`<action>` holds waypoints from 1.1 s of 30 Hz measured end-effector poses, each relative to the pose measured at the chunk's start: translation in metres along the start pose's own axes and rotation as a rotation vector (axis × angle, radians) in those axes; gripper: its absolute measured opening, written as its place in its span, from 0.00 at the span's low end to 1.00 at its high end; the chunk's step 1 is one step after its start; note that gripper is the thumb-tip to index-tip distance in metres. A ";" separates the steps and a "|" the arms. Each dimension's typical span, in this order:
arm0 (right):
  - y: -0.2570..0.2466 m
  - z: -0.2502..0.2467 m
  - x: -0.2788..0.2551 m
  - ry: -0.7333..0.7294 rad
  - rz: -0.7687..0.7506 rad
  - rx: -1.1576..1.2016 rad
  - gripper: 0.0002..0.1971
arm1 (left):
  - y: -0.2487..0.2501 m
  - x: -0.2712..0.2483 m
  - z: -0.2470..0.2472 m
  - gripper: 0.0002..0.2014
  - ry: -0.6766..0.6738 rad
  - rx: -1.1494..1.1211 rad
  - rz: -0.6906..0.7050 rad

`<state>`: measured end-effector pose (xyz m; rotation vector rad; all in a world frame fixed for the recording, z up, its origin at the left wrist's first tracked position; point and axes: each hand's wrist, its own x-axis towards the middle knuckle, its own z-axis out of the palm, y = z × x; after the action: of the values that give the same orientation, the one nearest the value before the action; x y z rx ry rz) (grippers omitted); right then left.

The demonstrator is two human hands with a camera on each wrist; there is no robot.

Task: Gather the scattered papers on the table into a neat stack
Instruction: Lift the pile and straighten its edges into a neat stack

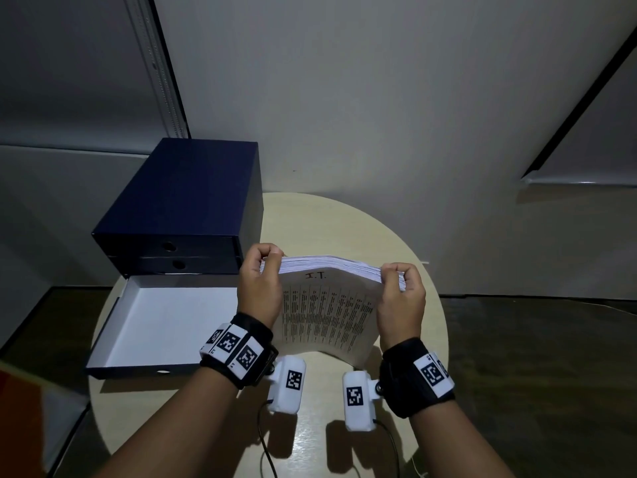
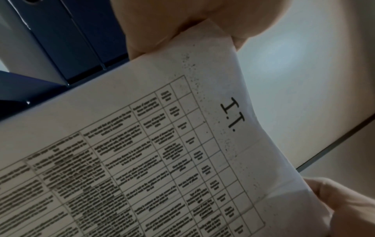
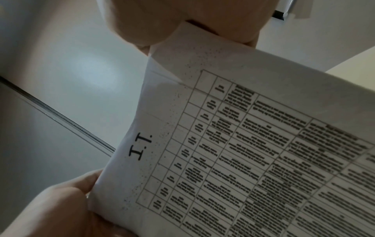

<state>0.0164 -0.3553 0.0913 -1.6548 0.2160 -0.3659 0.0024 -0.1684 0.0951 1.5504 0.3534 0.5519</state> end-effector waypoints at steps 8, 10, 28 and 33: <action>0.009 -0.015 -0.006 -0.307 -0.084 0.053 0.19 | -0.010 -0.011 -0.015 0.19 -0.247 -0.038 0.038; 0.017 -0.019 -0.008 -0.311 -0.088 -0.050 0.24 | -0.019 -0.012 -0.018 0.23 -0.234 0.075 0.018; 0.039 -0.029 -0.031 -0.347 -0.080 -0.191 0.21 | -0.038 -0.034 -0.027 0.12 -0.309 0.340 0.149; 0.040 -0.030 -0.030 -0.351 -0.040 -0.150 0.21 | -0.032 -0.030 -0.027 0.13 -0.327 0.317 0.177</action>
<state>-0.0195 -0.3773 0.0511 -1.8425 -0.0537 -0.0862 -0.0338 -0.1596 0.0596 1.9578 0.0528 0.3794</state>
